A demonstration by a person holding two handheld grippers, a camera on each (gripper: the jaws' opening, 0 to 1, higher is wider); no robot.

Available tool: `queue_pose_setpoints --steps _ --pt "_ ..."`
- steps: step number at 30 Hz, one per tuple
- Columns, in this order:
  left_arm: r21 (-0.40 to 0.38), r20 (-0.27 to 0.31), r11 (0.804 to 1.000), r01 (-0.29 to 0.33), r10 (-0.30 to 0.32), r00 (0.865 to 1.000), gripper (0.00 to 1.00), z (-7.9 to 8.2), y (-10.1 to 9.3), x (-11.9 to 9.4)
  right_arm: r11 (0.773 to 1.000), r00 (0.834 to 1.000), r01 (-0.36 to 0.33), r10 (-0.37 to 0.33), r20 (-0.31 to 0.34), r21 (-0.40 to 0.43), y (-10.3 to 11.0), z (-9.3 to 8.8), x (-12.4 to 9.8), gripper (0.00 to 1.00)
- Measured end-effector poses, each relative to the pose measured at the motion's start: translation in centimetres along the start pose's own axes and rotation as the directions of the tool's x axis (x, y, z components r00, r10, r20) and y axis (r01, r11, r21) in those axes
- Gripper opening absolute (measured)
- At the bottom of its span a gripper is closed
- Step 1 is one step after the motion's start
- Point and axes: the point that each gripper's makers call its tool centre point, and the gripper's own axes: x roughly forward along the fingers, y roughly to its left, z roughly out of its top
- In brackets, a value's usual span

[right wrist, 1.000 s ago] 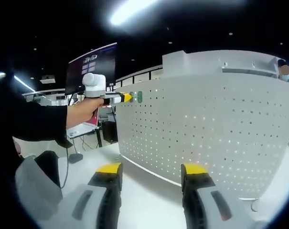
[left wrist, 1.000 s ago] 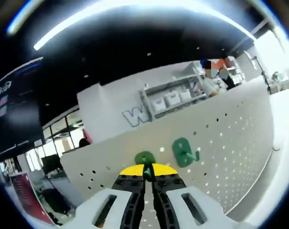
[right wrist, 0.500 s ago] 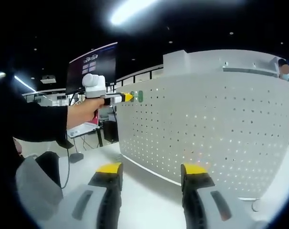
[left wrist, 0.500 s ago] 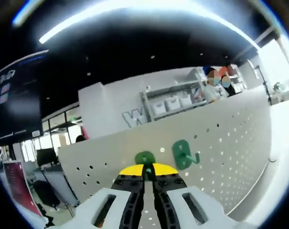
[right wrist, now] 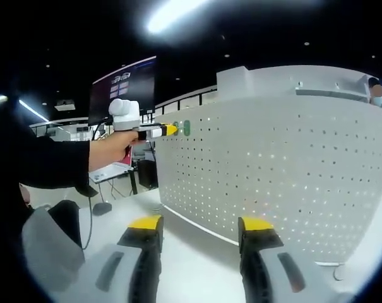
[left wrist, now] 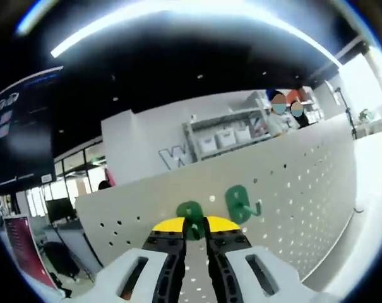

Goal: Insert the hook assembly into the mounting plate slot until the hook locks in place.

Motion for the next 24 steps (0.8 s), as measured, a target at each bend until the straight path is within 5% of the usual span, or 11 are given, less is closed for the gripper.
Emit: queue_pose_setpoints --steps 24 --pt "0.004 0.017 1.0 -0.002 0.002 1.0 0.44 0.6 -0.8 -2.8 1.0 1.0 -0.025 0.025 0.018 -0.004 0.7 0.5 0.0 0.45"
